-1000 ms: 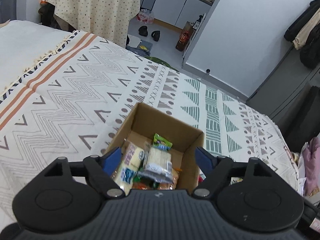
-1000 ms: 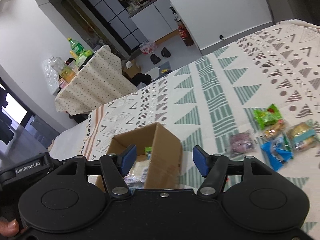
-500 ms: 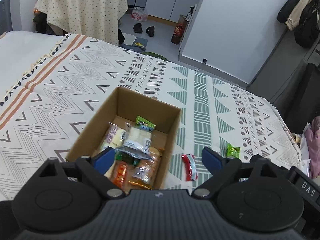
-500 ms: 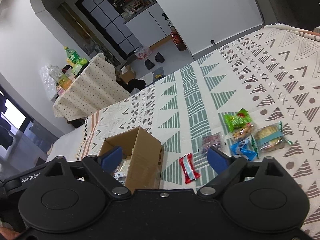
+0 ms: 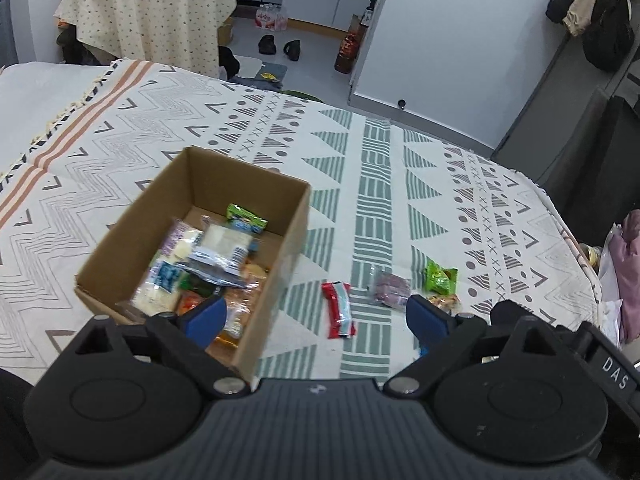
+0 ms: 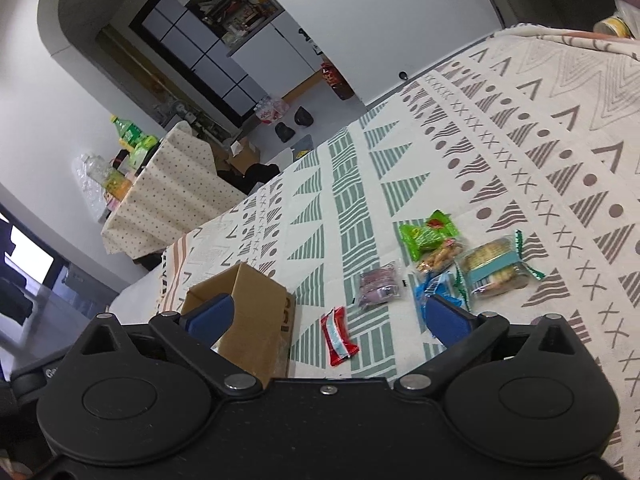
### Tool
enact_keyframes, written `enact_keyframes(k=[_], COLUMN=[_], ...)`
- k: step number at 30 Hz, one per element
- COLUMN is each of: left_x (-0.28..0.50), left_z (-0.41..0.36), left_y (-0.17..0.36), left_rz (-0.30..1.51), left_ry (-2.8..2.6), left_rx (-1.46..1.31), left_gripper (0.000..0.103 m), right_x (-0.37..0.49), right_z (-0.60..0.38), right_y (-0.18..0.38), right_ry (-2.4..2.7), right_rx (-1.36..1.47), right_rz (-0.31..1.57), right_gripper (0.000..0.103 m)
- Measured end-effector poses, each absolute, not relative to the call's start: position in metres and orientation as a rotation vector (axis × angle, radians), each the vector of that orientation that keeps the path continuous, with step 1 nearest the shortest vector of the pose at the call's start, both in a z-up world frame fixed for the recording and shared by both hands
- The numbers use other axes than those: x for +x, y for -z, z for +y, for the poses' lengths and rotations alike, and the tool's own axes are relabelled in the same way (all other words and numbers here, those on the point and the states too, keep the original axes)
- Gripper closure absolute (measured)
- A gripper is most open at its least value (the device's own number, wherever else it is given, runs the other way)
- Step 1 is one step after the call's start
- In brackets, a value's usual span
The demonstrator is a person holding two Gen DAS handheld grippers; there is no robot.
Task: Organize snacks
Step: 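Withdraw both tools from the box back toward the snack pile, then close left tool on red wafer bar while right tool grasps blue candy pack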
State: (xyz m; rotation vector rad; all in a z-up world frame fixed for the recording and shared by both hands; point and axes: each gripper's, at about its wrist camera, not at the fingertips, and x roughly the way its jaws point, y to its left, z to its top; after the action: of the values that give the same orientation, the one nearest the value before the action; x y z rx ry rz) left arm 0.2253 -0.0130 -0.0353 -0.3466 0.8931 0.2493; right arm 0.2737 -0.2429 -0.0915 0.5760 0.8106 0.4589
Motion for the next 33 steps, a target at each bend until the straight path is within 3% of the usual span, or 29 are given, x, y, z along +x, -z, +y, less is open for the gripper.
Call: enact_keyframes(k=[19,24,30,33], left_x=[0.262,0.274,0.287,0.295], left_z=[-0.054,-0.053,-0.053,-0.052], left_y=[0.062,0.079,0.105,0.121], left_rz=[0.900,0.926,0.959,0.988], left_ry=[-0.212,-0.206,-0.200,-0.195], left_rx=[-0.296,-0.325,-0.340,-0.348], left_gripper=[0.008,0.010,0.019,0.033], right_x=[0.293,0.301,0.311,0.315], right_z=[-0.295,-0.295,-0.293,-0.292], right_y=[0.120,0.131,0.150,0.158], right_ry=[-0.331,-0.311,-0.281,-0.257], right_rx=[0.733,0.725,0.730,0.720], right_rz=[0.845,0.877,0.934,0.953], right_gripper=[0.001,0.007,0.017,0.021])
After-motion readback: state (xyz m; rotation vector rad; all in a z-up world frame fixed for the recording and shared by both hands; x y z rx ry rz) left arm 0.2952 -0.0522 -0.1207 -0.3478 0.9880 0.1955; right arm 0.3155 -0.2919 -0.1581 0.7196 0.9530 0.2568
